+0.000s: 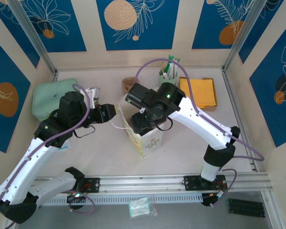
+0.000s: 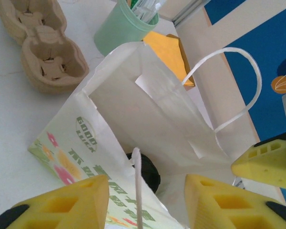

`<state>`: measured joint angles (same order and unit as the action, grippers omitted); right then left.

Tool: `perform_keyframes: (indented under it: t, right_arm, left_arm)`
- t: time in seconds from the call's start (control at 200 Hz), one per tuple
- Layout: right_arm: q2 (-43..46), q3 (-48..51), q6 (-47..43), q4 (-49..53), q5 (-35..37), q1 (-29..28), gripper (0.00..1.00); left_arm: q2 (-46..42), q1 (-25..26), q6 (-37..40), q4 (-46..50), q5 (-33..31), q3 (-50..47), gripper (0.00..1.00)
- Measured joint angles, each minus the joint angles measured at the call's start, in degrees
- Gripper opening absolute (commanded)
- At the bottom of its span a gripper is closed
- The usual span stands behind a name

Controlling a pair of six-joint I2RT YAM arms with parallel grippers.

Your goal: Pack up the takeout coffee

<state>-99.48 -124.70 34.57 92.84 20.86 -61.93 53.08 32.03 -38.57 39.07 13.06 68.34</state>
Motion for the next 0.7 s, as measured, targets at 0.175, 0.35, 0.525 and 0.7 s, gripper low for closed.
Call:
perform_keyframes:
  t: [0.175, 0.35, 0.525, 0.7]
  right_arm:
    - [1.09, -1.68, -0.02, 0.00, 0.15, 0.00, 0.74]
    - [3.19, -3.21, -0.04, -0.26, 0.13, 0.02, 0.75]
    - [6.45, -3.48, -0.04, -1.90, 0.11, 1.03, 0.75]
    - [11.91, -1.25, -0.07, -7.04, -0.79, 5.07, 0.76]
  left_arm:
    - [-0.28, -0.02, 0.20, 0.87, -0.28, 1.22, 0.67]
    - [-0.96, 0.00, 1.01, 2.19, -1.14, 3.08, 0.78]
    - [-0.98, 0.00, 1.70, 2.95, -1.84, 6.34, 0.86]
    - [-0.13, 0.00, 2.89, 3.54, -2.49, 10.03, 0.94]
